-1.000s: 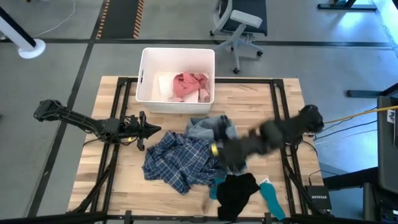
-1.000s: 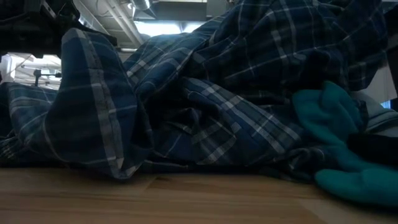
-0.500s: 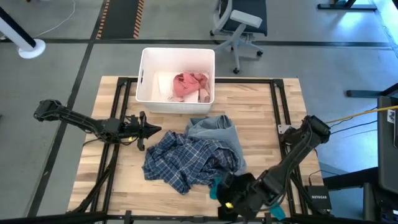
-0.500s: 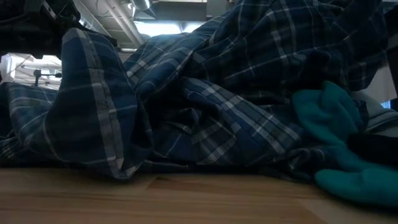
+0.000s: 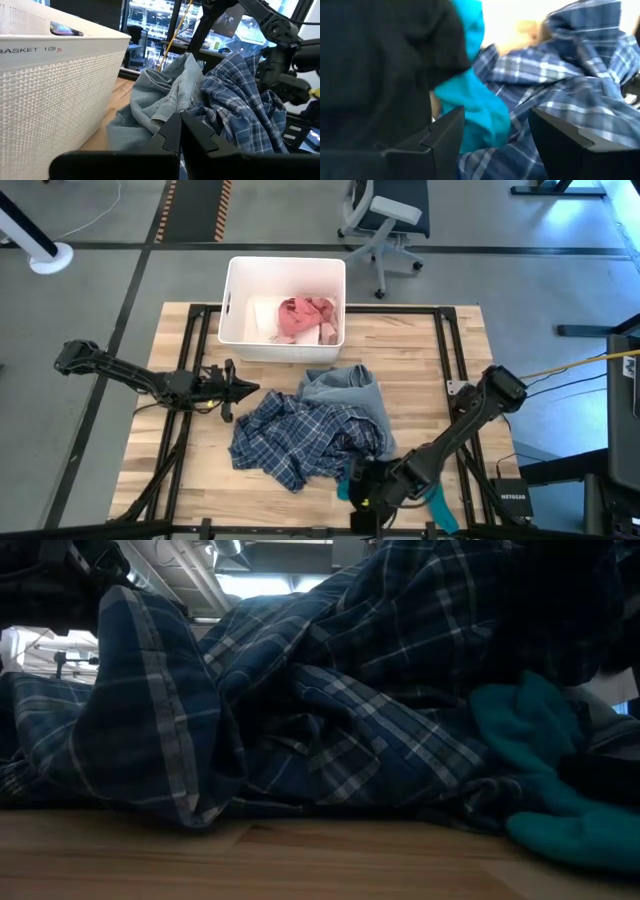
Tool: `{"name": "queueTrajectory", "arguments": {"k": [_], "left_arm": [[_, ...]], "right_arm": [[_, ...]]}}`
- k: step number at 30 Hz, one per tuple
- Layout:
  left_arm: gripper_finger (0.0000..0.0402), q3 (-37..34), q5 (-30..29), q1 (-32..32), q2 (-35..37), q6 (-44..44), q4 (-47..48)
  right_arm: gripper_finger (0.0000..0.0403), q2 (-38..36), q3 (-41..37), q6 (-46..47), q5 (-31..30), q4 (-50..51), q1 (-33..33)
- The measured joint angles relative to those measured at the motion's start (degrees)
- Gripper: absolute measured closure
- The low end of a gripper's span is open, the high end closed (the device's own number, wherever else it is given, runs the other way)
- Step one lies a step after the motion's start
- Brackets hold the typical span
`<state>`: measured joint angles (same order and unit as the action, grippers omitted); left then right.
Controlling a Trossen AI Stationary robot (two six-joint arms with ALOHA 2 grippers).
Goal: Sort clothes
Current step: Put the left blue sock into the white bin
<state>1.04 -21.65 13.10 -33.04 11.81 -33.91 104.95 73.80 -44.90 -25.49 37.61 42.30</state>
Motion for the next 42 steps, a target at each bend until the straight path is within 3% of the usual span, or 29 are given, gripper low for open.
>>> {"name": "queueTrajectory", "arguments": {"k": [5, 15, 18, 23, 25, 31, 36, 42], "left_arm": [[0.0402, 0.0, 0.0, 0.0, 0.0, 0.0, 0.3], [0.0402, 0.0, 0.0, 0.0, 0.0, 0.2, 0.4], [0.0402, 0.0, 0.0, 0.0, 0.0, 0.2, 0.3], [0.0402, 0.0, 0.0, 0.0, 0.0, 0.1, 0.2], [0.0402, 0.0, 0.0, 0.0, 0.0, 0.3, 0.5], [0.0402, 0.0, 0.0, 0.0, 0.0, 1.5, 2.2], [0.0402, 0.0, 0.0, 0.0, 0.0, -0.2, 1.3], [0.0402, 0.0, 0.0, 0.0, 0.0, -2.0, -0.2]], "right_arm": [[0.0165, 2.8, -0.5, -6.1, -6.8, 1.1, -2.1], [0.0179, 6.3, -0.5, -10.8, -5.7, 0.9, -3.8], [0.0227, 7.2, -0.5, -10.8, -6.5, 0.3, -3.8], [0.0364, 7.3, 0.7, -6.9, -5.7, 0.7, -3.6], [0.0386, 6.7, 2.9, -4.5, -4.8, 3.2, -3.6], [0.0376, 2.1, 11.1, -2.0, -5.0, 6.6, -3.7], [0.0391, -0.9, 15.7, -0.1, 0.0, 8.2, -4.7], [0.0375, -1.3, 22.8, 10.6, 2.7, 14.1, -6.9]]}}
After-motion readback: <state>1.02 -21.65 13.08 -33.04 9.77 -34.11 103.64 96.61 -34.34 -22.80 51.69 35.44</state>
